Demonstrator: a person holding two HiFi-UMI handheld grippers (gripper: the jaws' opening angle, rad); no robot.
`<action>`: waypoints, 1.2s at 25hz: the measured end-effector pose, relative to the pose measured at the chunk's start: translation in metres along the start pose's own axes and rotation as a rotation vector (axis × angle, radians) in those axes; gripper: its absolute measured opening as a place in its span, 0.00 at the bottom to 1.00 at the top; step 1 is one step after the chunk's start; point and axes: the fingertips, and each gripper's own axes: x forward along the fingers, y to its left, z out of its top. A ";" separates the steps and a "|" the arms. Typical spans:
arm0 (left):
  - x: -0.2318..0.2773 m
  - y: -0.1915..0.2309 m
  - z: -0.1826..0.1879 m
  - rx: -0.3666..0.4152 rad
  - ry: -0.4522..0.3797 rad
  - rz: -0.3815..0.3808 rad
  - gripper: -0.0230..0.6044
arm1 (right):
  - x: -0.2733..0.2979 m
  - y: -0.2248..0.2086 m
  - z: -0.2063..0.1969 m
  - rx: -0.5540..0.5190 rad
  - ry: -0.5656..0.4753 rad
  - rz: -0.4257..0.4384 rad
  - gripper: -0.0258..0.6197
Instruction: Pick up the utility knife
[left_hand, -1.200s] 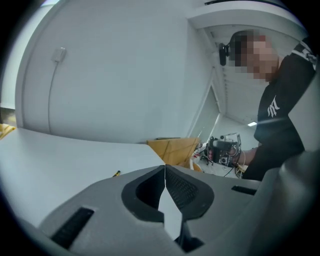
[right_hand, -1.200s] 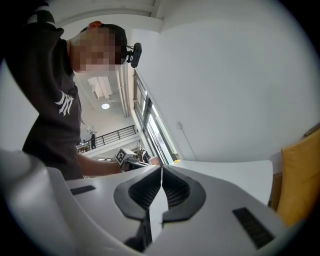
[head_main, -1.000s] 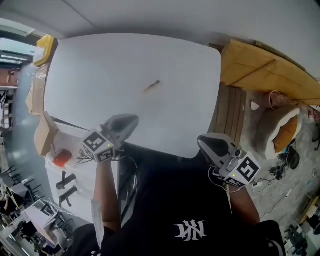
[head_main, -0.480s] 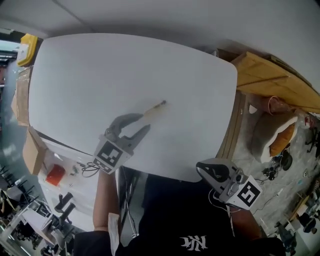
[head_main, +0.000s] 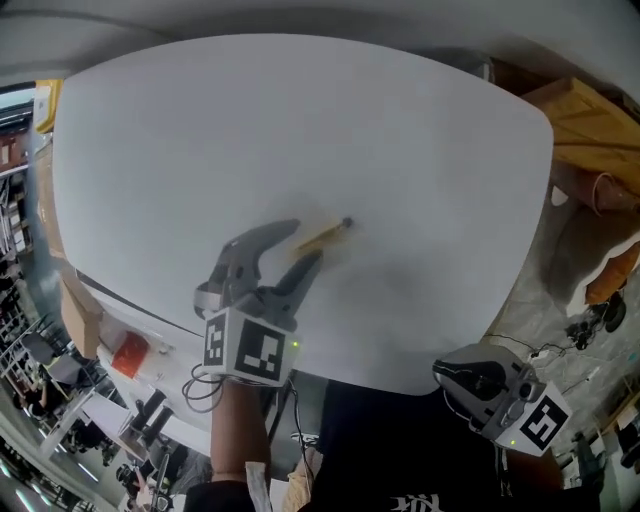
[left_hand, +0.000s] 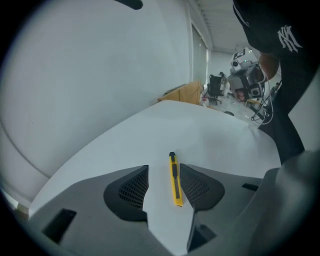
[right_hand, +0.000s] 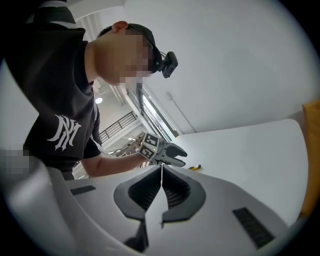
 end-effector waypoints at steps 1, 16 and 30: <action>0.004 -0.001 0.000 0.006 0.013 -0.005 0.33 | -0.002 -0.006 0.000 0.001 -0.002 -0.004 0.05; 0.035 -0.015 -0.020 -0.004 0.134 -0.094 0.28 | -0.013 -0.030 -0.006 0.032 -0.025 -0.029 0.05; 0.037 -0.018 -0.024 -0.069 0.104 -0.114 0.14 | -0.016 -0.031 -0.010 0.017 -0.023 -0.045 0.05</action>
